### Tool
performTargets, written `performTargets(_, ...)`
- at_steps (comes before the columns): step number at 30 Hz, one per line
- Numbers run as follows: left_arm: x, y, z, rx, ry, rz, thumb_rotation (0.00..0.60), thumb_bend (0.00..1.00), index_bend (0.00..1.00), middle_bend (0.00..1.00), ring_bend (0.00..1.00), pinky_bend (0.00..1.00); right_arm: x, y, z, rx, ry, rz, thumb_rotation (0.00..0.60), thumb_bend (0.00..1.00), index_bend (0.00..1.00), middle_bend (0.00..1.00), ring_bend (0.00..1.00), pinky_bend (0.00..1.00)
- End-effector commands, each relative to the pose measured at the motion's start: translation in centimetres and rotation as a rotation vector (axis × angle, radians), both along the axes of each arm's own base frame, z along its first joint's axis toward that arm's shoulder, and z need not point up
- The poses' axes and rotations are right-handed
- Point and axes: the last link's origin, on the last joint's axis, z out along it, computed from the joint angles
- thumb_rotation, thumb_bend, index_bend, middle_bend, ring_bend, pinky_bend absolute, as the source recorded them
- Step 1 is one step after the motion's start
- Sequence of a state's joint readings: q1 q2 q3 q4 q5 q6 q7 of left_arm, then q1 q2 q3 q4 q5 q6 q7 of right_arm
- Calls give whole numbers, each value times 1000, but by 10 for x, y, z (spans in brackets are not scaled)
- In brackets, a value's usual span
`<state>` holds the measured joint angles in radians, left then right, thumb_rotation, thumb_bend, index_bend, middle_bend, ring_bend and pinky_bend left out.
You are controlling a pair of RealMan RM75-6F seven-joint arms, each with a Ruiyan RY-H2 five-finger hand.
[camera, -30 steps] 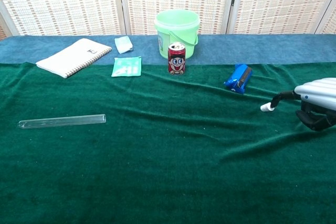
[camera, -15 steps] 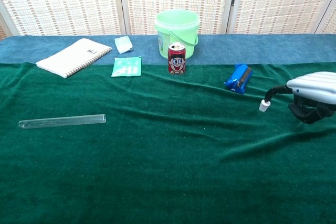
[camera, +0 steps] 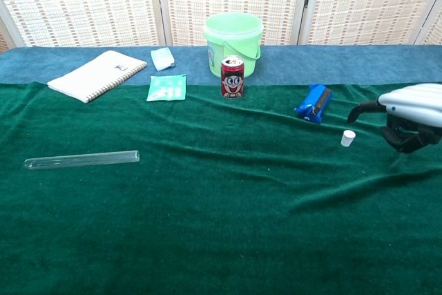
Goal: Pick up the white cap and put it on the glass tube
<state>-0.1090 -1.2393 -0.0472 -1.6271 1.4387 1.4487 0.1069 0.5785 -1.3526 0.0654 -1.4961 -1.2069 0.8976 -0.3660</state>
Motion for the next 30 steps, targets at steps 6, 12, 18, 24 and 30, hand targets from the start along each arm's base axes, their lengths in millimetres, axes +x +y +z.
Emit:
performTargets(6,3,0,2,9,-8,-12,600,441,372,217,204,0,11,7,25,-68,-69,33,600,494,194,935,1000,1000)
performTargets(12,4,-2,2,6,-14,-13,600,441,371,217,203,0,14,9,25,-50,-86,31,566,264,194,935,1000,1000)
performTargets(18,4,-3,4,13,-16,-12,600,440,372,217,203,0,16,11,21,-30,-161,-21,392,261,194,946,1000,1000)
performTargets(24,5,-3,5,11,-15,-13,600,440,372,217,203,0,9,6,24,-55,-69,33,272,245,237,966,1000,1000)
performTargets(30,7,-3,4,8,-15,-18,600,441,371,217,202,0,4,-5,23,-75,-7,52,320,245,331,984,1000,1000)
